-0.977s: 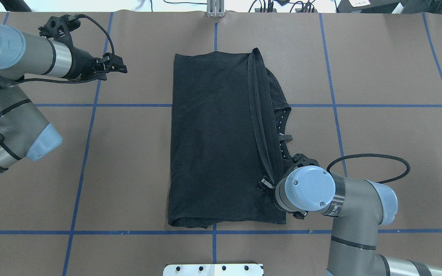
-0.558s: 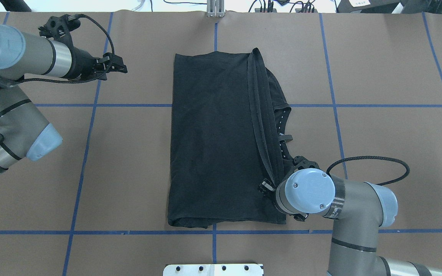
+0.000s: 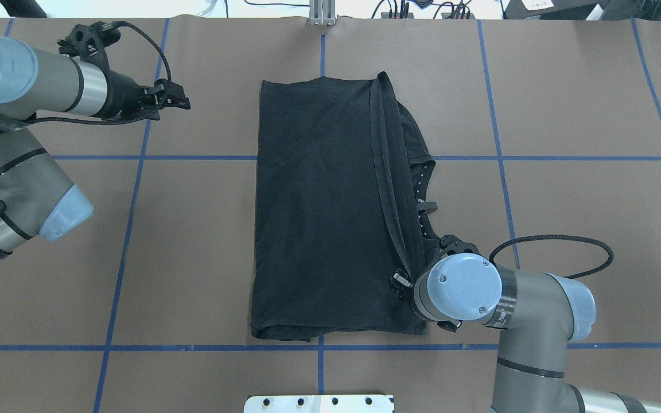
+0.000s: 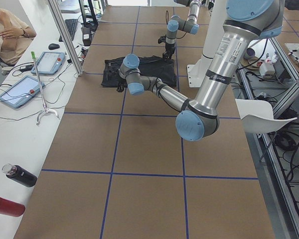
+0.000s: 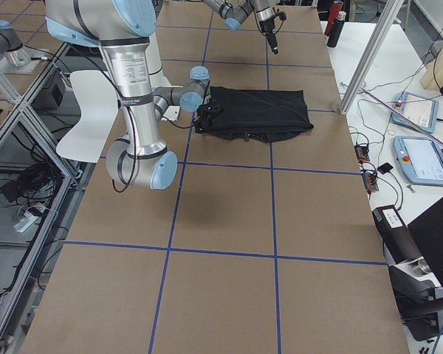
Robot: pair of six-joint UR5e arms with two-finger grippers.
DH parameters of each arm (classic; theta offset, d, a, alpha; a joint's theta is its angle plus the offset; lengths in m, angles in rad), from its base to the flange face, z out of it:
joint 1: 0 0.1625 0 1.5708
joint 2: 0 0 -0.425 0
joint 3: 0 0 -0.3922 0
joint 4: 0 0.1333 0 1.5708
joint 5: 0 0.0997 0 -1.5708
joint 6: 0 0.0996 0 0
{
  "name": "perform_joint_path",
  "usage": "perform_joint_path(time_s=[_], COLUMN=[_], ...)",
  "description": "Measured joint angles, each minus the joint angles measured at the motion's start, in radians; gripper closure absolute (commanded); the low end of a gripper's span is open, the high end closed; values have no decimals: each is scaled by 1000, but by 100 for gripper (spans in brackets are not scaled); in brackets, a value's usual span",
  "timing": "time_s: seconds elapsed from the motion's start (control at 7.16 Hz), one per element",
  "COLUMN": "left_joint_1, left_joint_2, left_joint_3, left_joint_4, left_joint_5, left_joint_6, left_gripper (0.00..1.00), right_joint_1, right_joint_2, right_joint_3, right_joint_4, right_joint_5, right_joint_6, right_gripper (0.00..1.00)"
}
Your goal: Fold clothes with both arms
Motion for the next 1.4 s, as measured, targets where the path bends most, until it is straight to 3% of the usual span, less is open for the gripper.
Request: perform_joint_path(time_s=[1.12, 1.4], left_joint_1=[-2, 4], left_joint_2=[2, 10], left_joint_3=[-12, -57], left_joint_4=[0, -2], left_joint_5=[-2, 0], left_joint_6=[-12, -142], left_gripper=[24, 23], right_joint_1=[12, 15], right_joint_2=[9, 1], right_joint_3=[36, 51], right_joint_4=[0, -1], right_joint_5=[5, 10], right_joint_6=[40, 42], right_gripper=[100, 100])
